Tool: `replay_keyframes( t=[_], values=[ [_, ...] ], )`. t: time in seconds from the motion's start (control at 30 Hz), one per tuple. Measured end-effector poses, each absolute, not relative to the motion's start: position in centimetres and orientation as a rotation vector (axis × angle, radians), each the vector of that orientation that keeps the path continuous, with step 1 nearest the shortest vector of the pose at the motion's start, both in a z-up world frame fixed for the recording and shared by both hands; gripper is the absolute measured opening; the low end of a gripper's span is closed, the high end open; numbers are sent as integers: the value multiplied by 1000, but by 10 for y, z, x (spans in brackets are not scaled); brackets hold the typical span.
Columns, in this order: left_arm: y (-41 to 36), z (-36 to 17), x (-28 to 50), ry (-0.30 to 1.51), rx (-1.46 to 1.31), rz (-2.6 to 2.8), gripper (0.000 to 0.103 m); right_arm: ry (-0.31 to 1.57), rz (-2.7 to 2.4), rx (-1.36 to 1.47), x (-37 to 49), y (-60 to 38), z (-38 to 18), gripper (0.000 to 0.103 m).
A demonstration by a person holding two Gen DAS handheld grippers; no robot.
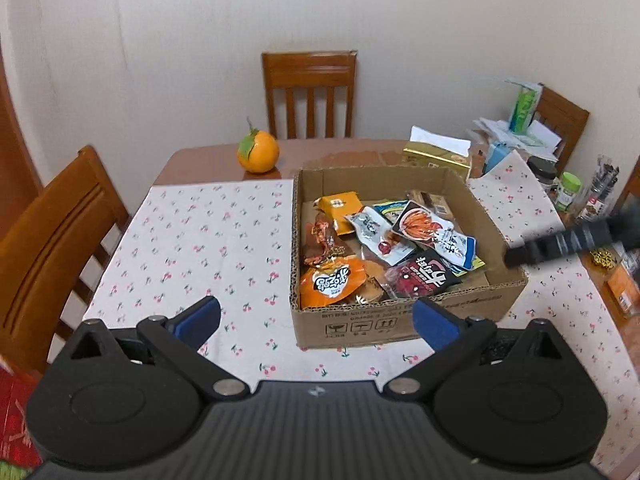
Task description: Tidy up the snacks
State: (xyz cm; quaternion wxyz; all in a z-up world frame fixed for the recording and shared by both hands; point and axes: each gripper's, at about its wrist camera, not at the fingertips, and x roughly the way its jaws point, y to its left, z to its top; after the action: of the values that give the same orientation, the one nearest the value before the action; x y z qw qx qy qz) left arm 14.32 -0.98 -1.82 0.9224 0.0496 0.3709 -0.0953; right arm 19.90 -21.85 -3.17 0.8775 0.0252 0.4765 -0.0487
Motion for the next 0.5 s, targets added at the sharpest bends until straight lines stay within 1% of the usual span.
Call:
replay_keyframes(
  t=[0.1, 0.23, 0.37, 0.5],
  values=[
    [-12, -3, 143, 773, 88, -163, 102, 1004, -141, 45, 175, -208, -23, 103],
    [-17, 19, 138, 734, 111, -150, 102, 954, -156, 51, 149, -198, 0, 103],
    [-21, 31, 134, 717, 121, -148, 102, 890, -159, 44, 137, -193, 25, 103],
    [-21, 37, 134, 715, 117, -143, 102, 855, -163, 51, 131, -193, 37, 103]
  ],
)
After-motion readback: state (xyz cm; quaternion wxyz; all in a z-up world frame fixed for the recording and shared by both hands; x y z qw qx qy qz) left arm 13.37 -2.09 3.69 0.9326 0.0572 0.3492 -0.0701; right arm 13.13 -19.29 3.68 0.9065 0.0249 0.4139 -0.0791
